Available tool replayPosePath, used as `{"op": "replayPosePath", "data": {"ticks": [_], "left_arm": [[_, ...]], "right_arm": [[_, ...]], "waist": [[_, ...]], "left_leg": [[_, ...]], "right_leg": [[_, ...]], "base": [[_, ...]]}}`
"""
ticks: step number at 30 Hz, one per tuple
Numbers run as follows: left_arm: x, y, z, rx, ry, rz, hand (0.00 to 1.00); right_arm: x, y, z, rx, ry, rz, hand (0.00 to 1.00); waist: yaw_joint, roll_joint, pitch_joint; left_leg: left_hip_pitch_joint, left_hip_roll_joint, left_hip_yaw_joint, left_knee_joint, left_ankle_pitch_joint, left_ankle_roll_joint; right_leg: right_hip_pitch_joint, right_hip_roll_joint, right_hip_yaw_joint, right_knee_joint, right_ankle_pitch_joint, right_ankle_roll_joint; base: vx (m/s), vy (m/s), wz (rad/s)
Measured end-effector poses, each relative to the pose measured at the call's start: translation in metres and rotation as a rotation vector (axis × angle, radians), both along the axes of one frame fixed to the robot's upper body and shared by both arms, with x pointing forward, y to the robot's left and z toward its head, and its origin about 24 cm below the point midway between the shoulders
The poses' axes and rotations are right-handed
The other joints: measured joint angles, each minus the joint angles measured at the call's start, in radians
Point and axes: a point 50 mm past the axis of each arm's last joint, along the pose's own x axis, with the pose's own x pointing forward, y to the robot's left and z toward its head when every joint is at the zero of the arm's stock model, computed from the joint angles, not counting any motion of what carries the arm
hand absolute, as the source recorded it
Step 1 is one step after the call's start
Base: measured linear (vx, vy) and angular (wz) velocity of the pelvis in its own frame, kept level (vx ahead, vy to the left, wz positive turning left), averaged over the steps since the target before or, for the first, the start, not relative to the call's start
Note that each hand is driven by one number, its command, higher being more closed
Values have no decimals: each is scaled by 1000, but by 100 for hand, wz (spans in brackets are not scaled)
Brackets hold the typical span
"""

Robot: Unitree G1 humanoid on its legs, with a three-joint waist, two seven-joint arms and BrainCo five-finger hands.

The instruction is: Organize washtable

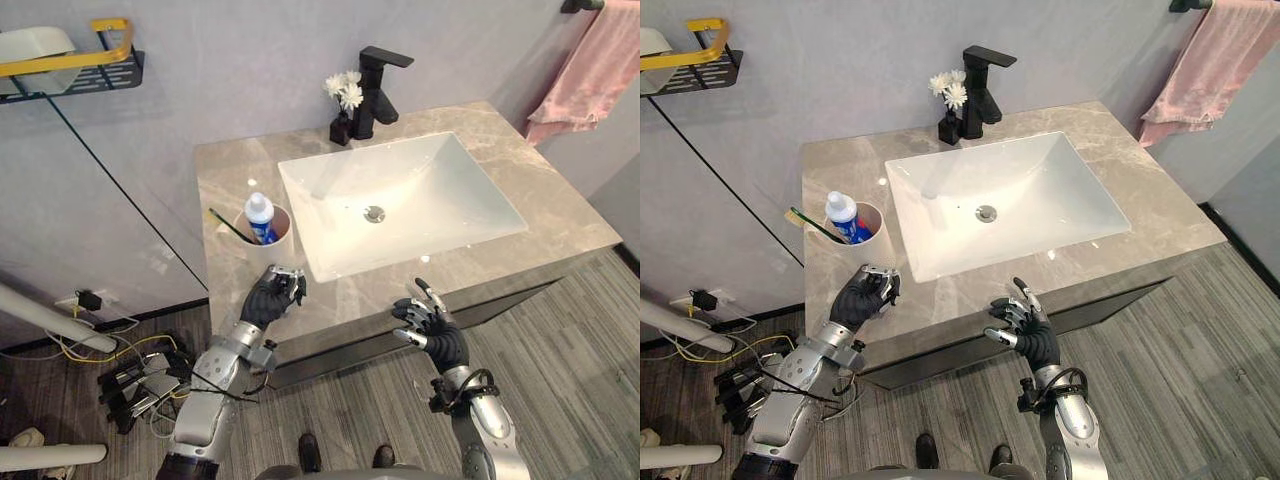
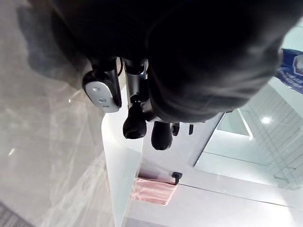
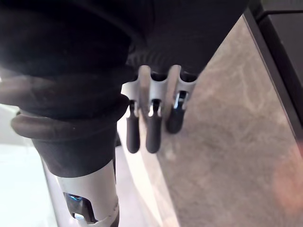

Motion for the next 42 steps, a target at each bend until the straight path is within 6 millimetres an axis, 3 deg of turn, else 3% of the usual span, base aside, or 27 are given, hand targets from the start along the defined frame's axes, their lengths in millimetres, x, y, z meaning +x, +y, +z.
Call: {"op": "replayPosePath", "data": {"ticks": [23,35,42], "left_arm": [[28,6,10,66,-44,19,100],[52,35,32,184,-109,91,100],[57,40,36,205,-118,99,100]], "right_arm": [[-3,-8,-2,-34,20,-1,0],[-4,-13,4,-52,-3,-1,0],[-5,-14,4,-51,-4,-2,0]], "waist": [[-6,3,4],[-9,-4,26],[-10,-4,26]], "left_leg": [[-9,4,26,0,-9,1],[-23,11,36,0,-9,1],[-25,18,37,0,-10,0]], "right_leg": [[-17,4,23,-3,3,-1],[-30,17,27,-14,13,-5],[-33,20,26,-17,23,-11]], "base": [[-1,-6,-3],[-5,-19,-2],[1,-4,-1]]}}
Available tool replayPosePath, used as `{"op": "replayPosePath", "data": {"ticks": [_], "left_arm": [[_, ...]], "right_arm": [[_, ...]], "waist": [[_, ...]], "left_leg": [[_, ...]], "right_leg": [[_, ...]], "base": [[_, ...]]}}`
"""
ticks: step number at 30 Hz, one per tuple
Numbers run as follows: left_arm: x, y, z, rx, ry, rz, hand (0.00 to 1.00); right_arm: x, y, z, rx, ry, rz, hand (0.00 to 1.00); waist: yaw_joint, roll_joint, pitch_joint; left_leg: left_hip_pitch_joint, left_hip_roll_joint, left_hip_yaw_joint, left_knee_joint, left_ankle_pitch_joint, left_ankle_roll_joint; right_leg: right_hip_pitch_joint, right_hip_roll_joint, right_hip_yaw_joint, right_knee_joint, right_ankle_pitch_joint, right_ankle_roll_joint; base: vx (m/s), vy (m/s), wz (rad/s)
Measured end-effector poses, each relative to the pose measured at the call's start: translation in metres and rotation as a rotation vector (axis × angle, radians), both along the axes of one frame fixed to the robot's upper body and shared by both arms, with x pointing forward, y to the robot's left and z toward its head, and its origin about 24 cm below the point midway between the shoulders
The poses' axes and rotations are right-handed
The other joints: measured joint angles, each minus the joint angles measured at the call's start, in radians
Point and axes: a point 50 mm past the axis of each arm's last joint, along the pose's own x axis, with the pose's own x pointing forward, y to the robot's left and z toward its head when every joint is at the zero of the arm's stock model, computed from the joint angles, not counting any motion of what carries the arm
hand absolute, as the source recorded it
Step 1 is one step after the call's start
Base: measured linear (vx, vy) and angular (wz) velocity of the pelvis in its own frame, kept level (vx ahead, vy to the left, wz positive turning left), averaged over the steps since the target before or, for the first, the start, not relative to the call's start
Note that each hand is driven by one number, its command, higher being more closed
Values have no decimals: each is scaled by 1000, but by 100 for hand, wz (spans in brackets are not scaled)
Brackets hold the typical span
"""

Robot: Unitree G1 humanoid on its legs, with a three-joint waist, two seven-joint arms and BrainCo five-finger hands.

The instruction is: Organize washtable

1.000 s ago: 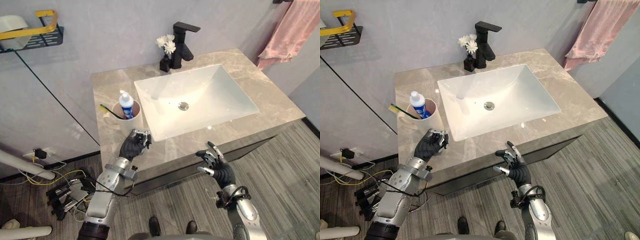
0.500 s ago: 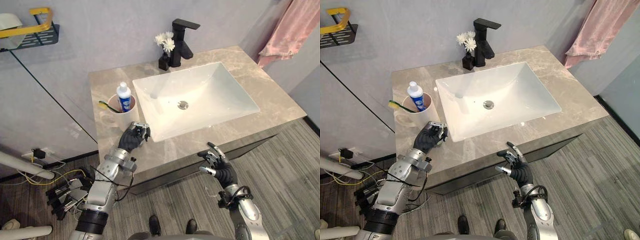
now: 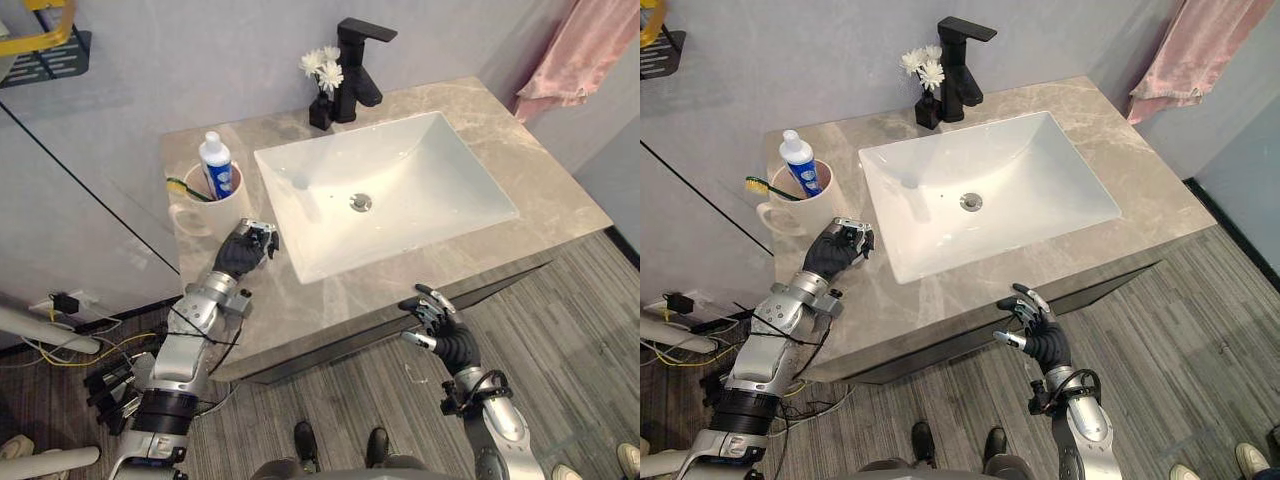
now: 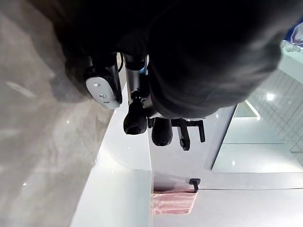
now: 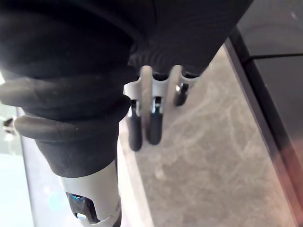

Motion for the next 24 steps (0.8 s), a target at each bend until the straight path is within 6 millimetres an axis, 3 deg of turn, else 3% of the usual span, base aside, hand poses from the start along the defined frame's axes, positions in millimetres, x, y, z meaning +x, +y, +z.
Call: {"op": "replayPosePath", "data": {"ticks": [24], "left_arm": [[18,6,16,35,-41,28,100]], "right_arm": [[-8,-2,4,12,-15,1,0]], "waist": [[-5,-11,21]], "left_leg": [[-17,-1,9,8,1,1]], "right_leg": [[-16,-2,2,-1,8,0]], "base": [[-15,-7,-1]]}}
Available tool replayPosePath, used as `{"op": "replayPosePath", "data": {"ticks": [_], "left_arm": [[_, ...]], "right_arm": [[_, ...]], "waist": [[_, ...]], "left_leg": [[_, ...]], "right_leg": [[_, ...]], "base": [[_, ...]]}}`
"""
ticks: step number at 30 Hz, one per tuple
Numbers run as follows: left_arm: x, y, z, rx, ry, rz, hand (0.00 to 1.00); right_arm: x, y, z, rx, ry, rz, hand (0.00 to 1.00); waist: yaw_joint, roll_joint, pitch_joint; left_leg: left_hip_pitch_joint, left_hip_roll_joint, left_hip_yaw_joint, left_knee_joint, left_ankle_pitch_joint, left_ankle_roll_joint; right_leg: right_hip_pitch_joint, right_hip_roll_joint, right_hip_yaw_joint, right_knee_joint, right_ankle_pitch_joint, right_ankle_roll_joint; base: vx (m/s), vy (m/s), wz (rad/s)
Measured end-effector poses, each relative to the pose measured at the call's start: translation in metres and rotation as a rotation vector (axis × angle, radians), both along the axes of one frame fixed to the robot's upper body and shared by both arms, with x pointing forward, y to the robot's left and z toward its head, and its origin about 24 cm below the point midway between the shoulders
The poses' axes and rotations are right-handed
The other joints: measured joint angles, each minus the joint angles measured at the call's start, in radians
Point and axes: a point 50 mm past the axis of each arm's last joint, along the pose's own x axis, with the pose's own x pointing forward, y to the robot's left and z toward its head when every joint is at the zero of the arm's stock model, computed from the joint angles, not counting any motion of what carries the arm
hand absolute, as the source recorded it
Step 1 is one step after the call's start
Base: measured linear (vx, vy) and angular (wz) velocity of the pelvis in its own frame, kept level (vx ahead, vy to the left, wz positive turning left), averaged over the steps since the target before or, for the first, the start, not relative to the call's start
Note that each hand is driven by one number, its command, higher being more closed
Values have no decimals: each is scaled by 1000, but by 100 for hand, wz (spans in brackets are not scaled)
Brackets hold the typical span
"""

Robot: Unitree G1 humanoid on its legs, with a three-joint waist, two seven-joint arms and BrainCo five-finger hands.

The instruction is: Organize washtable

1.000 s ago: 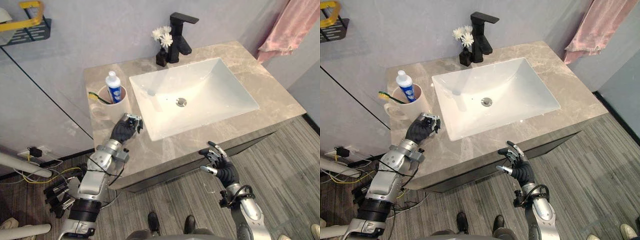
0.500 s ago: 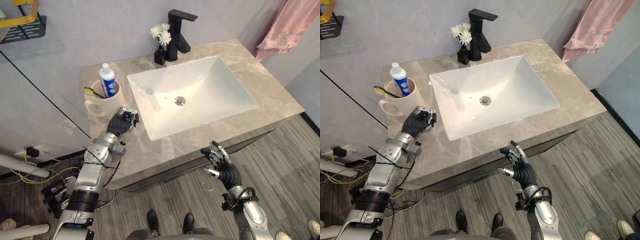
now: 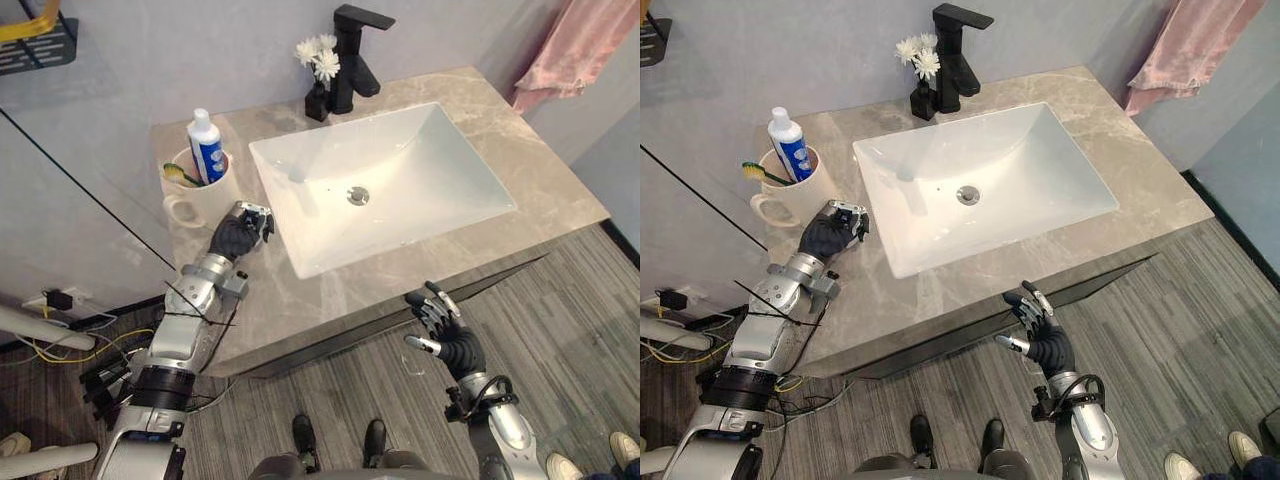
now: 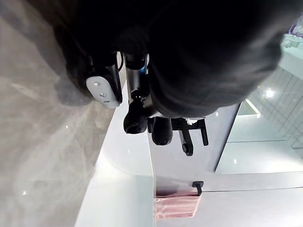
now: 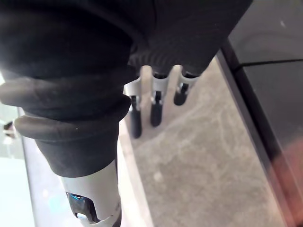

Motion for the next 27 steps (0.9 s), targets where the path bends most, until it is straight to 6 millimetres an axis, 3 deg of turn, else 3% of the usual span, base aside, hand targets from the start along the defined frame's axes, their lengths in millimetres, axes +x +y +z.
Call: {"op": "replayPosePath", "data": {"ticks": [8,22,27], "left_arm": [[-4,-4,-2,-27,5,-8,100],[-44,-13,-25,-137,69,-94,100],[-49,-17,-28,-163,74,-99,100]], "right_arm": [[0,0,0,6,-1,0,0],[2,0,1,-9,0,18,0],[2,-2,0,-28,4,25,0]], "waist": [[-2,3,2],[3,15,7],[1,18,5]], "left_leg": [[1,-1,-10,7,0,0],[11,-4,-51,17,1,1],[9,-9,-62,14,6,3]], "right_leg": [[7,-1,-7,0,0,0],[35,-2,-35,1,-1,-1],[37,-2,-52,2,-2,-1]], "base": [[0,0,3],[-21,-15,6],[-16,-16,7]]}}
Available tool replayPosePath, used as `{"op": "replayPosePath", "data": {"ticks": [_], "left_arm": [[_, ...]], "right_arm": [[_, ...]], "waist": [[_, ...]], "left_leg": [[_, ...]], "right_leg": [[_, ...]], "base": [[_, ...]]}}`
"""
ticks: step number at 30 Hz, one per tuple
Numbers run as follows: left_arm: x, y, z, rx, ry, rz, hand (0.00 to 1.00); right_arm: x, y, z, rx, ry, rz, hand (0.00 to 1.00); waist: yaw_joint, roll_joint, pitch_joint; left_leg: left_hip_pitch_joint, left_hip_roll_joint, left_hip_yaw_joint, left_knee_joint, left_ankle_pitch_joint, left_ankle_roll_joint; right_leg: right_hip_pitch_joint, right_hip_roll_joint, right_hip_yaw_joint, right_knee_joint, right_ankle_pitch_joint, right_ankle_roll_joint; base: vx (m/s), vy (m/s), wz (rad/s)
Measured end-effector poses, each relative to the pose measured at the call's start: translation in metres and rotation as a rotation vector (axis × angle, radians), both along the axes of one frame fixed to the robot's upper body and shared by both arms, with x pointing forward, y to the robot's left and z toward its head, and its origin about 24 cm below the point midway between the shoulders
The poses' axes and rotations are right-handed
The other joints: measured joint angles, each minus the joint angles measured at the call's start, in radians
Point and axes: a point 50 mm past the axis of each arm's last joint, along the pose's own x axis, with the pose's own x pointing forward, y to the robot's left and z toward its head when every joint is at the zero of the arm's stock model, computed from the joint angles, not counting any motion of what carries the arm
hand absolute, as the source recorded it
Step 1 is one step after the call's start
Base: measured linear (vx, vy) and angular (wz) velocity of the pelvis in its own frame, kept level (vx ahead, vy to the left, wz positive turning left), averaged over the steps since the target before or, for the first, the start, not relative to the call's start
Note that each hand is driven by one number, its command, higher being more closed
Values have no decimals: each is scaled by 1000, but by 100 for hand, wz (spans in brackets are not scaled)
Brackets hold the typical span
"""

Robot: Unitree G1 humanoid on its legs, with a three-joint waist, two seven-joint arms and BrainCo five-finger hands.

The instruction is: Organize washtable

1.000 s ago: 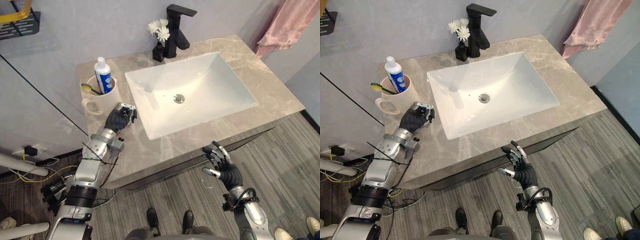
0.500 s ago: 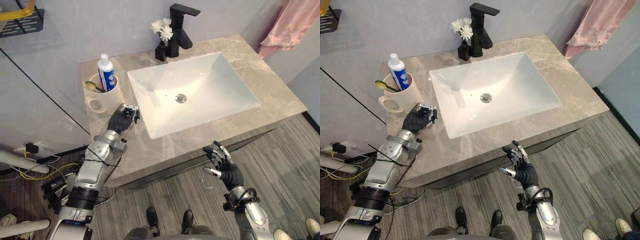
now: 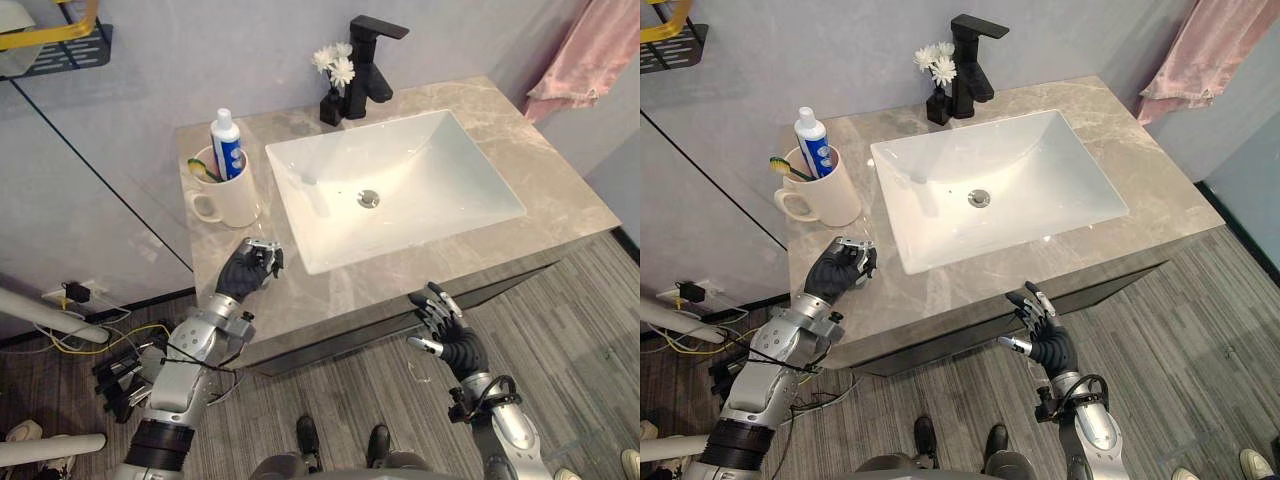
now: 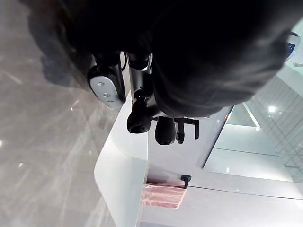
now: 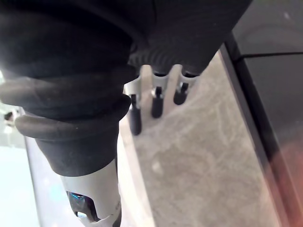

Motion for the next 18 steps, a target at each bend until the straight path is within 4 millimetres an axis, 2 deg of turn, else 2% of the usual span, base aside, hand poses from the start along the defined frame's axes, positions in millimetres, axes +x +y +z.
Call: {"op": "replayPosePath", "data": {"ticks": [13,18], "left_arm": [[-2,-4,-4,-35,10,43,100],[5,4,-4,-33,13,107,100]], "right_arm": [[-1,0,-3,-4,16,-1,0],[-1,0,-4,-3,23,-3,0]], "waist": [[-4,2,-20],[-3,0,-29]], "left_leg": [[-1,-13,-6,-18,17,11],[0,-12,-1,-19,17,10]], "right_leg": [[-6,-8,-6,1,0,0],[-7,-8,-3,1,0,0]], "base": [[-2,-3,2],[-4,-9,-2]]}}
